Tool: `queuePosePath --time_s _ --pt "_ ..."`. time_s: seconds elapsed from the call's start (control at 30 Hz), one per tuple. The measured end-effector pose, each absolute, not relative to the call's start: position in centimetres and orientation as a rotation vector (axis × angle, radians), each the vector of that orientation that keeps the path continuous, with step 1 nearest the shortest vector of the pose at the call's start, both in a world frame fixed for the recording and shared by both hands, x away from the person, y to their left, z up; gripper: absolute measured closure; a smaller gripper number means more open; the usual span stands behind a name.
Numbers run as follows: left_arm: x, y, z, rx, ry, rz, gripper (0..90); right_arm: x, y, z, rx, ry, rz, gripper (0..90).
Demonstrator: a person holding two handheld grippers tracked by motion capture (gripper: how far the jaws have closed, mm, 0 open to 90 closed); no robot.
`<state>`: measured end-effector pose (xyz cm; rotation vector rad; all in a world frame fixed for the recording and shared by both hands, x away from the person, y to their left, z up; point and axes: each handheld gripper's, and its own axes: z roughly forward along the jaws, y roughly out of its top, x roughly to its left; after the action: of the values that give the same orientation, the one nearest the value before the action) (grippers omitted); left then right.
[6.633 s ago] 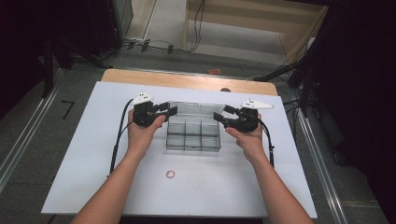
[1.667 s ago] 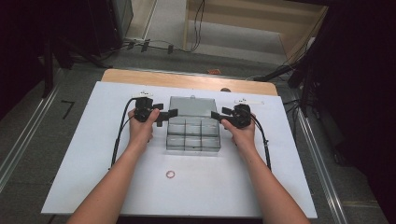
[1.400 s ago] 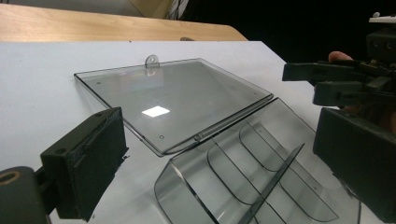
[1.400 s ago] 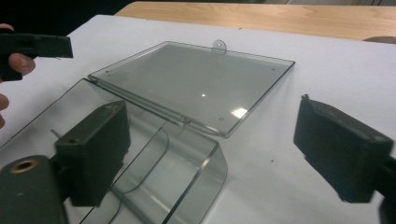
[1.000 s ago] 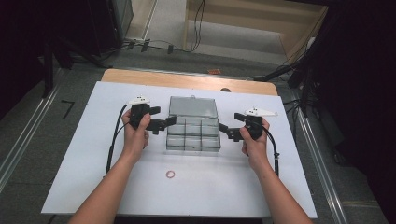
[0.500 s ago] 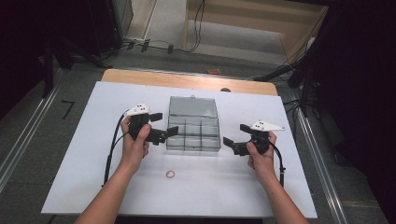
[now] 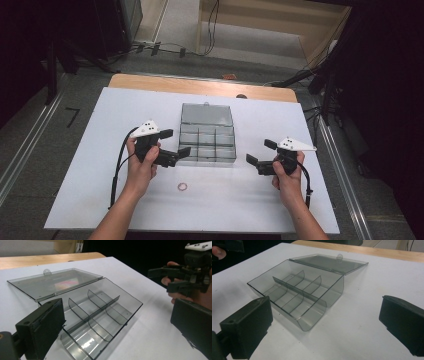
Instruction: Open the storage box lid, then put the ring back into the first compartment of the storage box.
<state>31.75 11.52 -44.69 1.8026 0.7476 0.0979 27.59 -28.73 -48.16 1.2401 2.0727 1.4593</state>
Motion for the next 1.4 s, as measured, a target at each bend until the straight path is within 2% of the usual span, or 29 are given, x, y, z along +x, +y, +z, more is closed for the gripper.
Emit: queuePosePath --time_s 1.1,1.23,1.4 --pt "26.4 13.7 -46.8 1.859 0.773 0.088 0.0 21.7 -31.2 -48.0 1.193 2.015 1.437 0.0" --pt "25.8 14.0 -47.1 1.877 0.808 0.093 5.9 21.1 -31.6 -48.0 1.201 2.006 1.43 0.0" --pt "25.1 13.8 -47.7 1.919 0.843 0.122 22.0 20.4 -32.0 -48.0 1.204 2.01 1.413 0.0"
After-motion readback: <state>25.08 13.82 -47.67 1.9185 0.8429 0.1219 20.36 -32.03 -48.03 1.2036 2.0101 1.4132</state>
